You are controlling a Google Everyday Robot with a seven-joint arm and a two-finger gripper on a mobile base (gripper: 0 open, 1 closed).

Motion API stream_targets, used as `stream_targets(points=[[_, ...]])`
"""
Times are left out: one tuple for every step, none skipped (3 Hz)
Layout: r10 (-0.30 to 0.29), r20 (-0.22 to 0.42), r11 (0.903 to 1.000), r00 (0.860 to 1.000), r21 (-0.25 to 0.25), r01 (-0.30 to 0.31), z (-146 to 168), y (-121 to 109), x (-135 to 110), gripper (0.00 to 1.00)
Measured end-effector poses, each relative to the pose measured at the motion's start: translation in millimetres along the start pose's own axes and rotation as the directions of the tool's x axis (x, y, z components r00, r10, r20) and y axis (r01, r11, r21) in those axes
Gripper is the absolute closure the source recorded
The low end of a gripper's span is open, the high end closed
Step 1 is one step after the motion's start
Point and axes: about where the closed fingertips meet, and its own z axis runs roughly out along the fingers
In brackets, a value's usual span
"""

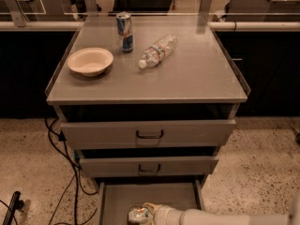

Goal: Pick 7up can from bottom drawer and place on counter

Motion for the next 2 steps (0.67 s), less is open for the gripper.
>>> stream_targets(points=[[-0.068,0.021,0.9974,0.997,0.026,0.068,-61,-20,-30,1.0],[-0.083,0.063,0.9953,0.995,0.055,0.08,-136,-44,-52,1.0]])
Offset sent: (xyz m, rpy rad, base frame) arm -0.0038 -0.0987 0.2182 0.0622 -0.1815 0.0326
